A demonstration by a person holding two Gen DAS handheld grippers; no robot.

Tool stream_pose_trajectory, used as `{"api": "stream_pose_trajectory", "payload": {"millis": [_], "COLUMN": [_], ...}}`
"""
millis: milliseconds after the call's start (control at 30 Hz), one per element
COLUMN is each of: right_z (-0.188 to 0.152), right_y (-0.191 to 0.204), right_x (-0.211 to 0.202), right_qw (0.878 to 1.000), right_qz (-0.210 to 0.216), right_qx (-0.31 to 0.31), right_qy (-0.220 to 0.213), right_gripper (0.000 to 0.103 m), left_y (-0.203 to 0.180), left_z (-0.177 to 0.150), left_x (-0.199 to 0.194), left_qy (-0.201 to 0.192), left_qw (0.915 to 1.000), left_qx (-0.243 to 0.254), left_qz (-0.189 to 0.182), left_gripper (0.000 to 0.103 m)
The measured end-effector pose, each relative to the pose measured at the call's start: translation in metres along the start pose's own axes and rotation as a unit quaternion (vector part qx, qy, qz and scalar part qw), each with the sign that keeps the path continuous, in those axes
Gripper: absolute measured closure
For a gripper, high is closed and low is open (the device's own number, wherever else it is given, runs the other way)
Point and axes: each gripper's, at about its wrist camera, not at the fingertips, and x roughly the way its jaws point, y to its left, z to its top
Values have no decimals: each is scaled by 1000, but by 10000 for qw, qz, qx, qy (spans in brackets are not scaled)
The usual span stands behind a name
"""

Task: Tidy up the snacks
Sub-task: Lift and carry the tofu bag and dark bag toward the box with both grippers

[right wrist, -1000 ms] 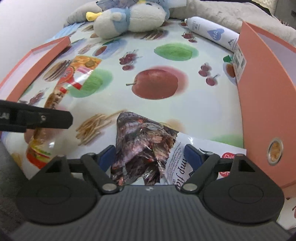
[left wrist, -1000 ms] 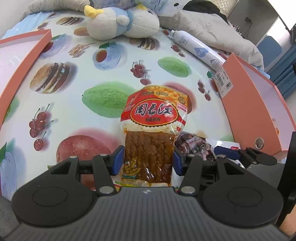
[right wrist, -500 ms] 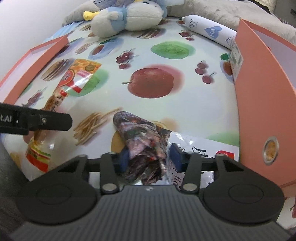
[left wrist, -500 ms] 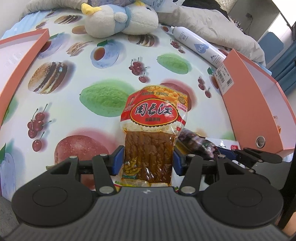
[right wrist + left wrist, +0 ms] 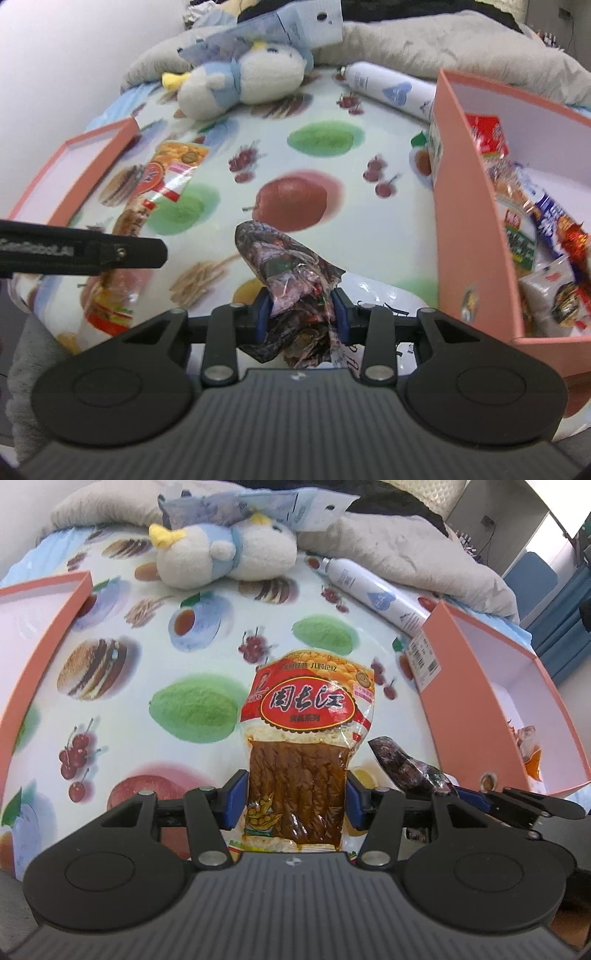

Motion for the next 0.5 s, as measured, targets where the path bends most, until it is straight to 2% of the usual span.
{"api": "stream_pose_trajectory", "payload": {"millis": [333,500], "right_z": [20,34], "right_y": [-1,0], "right_x": [-50,-82], "right_qw": [9990,9967], "right_qz": [180,342], "right_qx": [157,193], "right_qy": [-379,-705], "right_gripper": [65,65], "left_y": [-11,-20], "left_z": [19,28], "left_x": [-32,-50], "left_qy": [-166,-254], "left_qw": [9996,9991], "left_qx": [-147,-156], "left_qz": [-168,-289], "left_gripper": [44,44]}}
